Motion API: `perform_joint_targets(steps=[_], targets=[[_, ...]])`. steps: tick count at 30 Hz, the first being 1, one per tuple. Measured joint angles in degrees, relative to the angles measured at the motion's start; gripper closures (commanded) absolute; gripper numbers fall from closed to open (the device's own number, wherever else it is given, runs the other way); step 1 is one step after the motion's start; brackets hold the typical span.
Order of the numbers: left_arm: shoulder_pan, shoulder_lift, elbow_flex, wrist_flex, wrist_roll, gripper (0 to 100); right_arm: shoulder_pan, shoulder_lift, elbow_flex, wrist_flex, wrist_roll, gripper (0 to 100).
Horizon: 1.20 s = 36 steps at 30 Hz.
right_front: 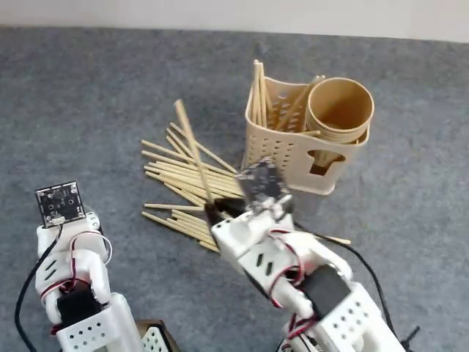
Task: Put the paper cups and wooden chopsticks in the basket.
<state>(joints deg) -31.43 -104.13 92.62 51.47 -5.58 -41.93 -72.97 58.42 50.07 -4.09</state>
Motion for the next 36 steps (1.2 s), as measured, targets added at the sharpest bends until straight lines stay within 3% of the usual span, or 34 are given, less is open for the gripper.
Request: perform_joint_targets(steps=[12, 21, 36], targets=[[0.0, 0.0, 0.0, 0.0, 0.0, 92, 9.23, -15.47, 3.6, -3.34, 0.0, 99.3], [0.0, 0.0, 0.0, 0.0, 0.0, 92, 17.41, -22.33, 17.05, -23.91, 0.0, 99.3], [0.0, 0.0, 0.0, 0.0, 0.0, 92, 22.07, -17.14, 17.14, -57.58, 1.93, 99.3]])
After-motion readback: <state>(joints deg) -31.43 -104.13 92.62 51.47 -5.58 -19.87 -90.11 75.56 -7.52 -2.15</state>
